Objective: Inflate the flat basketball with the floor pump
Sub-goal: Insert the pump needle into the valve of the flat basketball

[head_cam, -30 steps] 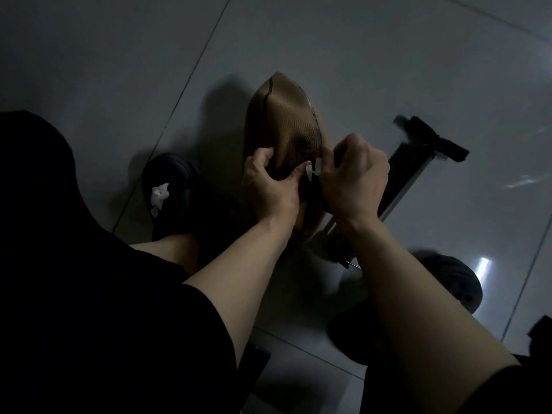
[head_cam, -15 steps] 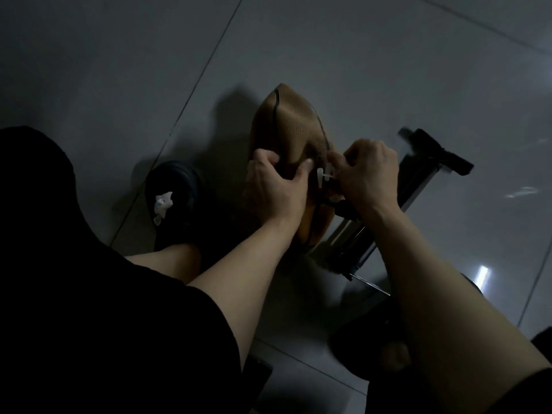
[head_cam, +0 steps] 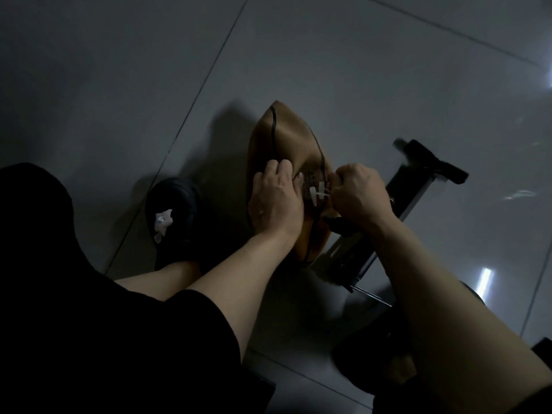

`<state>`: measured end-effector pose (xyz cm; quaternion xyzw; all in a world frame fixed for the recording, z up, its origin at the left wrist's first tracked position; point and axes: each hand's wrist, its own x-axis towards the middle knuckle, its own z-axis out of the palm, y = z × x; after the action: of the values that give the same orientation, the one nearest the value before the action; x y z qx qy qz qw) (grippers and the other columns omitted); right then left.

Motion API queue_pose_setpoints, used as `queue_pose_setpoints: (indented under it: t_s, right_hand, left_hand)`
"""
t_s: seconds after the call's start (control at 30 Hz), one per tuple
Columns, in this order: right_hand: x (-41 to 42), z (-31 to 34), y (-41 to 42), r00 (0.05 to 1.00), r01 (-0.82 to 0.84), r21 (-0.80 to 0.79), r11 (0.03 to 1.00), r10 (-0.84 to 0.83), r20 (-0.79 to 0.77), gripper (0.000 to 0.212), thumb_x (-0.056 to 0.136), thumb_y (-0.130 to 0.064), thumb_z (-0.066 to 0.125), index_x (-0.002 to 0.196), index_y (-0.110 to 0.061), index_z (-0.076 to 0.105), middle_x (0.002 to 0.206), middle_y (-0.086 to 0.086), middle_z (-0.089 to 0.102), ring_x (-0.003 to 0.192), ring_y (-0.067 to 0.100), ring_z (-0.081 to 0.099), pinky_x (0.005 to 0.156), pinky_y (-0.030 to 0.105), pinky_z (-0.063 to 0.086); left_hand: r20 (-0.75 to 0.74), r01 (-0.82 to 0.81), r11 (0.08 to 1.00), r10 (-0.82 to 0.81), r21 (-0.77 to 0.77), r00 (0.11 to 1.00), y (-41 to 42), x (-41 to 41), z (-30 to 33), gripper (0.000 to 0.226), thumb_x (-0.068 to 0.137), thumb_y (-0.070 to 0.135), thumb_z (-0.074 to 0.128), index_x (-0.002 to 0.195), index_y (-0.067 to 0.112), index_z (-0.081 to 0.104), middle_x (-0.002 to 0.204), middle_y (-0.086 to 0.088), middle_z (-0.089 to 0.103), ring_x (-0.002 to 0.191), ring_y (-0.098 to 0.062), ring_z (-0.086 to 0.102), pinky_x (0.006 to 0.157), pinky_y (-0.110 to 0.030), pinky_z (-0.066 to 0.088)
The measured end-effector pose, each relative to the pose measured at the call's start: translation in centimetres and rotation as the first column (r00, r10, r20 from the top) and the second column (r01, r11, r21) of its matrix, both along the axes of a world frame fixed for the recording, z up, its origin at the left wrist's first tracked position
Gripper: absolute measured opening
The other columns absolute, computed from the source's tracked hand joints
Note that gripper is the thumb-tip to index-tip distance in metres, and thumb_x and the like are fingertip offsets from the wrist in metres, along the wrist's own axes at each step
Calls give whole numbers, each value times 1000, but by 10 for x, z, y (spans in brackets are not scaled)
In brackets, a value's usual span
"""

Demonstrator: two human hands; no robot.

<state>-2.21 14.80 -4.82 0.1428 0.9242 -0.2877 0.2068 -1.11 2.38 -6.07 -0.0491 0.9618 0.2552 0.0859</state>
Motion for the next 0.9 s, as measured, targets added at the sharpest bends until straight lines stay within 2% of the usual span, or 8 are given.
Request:
queue_pose_setpoints:
  t_s: [0.13,0.3,0.4,0.5,0.57,0.7,0.8,0.9]
  right_hand:
    - [-1,1,-5,1000,-27,23,999,27,16,37,98,-24,42,64,-10,45,64,5,47,57,21,45,50,30,35]
    - [5,1,-5,947,-320,131,938,320,23,36,94,-29,46,63,-17,34,60,1,41,49,17,41,45,28,29]
    - [6,-5,-17,975,-222,111,969,216,58,36,97,-29,45,65,-13,40,63,3,45,52,16,43,48,27,30]
    - [-6,-11,-20,980,-29,-45,999,37,197,29,95,-22,43,68,-12,45,80,11,53,67,22,50,61,35,39]
    - [-5,-11,-19,964,-140,-23,990,142,225,25,96,-22,42,73,-13,46,78,8,52,63,19,48,60,35,39]
    - [18,-16,-20,938,-345,130,929,340,64,10,96,-25,46,90,-17,47,74,2,51,61,18,49,53,32,40]
    - [20,-19,-17,982,-71,-194,978,103,158,28,100,-22,40,74,-15,46,69,1,48,65,19,47,57,29,36]
    - [21,-14,-18,981,88,-404,911,-8,196,38,102,-21,39,71,-8,56,76,7,51,67,15,47,59,25,36]
  left_hand:
    - [-61,12,1000,-11,20,998,-6,3,-1,21,96,30,42,77,22,37,85,8,38,81,-8,38,67,-22,25]
    - [-107,-2,999,7,45,994,-13,7,-2,23,95,26,46,74,22,38,79,8,38,74,-8,38,65,-19,24]
    - [-134,-11,998,20,63,991,-16,13,-3,25,94,23,49,72,21,37,78,7,38,71,-7,38,64,-20,26]
    - [-149,23,996,-10,87,989,-22,18,-4,25,93,21,51,72,21,38,76,6,39,68,-8,38,63,-21,27]
    - [-162,60,991,-40,119,986,-26,17,-4,27,92,20,52,70,21,37,74,6,39,66,-8,37,60,-20,26]
    - [-175,151,980,-127,130,976,-29,13,3,34,90,20,56,66,21,32,68,9,32,61,-9,32,53,-18,20]
    - [-166,182,976,-161,119,973,-31,13,7,42,89,20,57,61,26,25,61,10,27,56,-7,28,56,-21,19]
    - [-129,164,980,-149,117,980,-40,10,7,48,90,22,55,59,29,20,62,11,28,56,-1,31,54,-17,19]
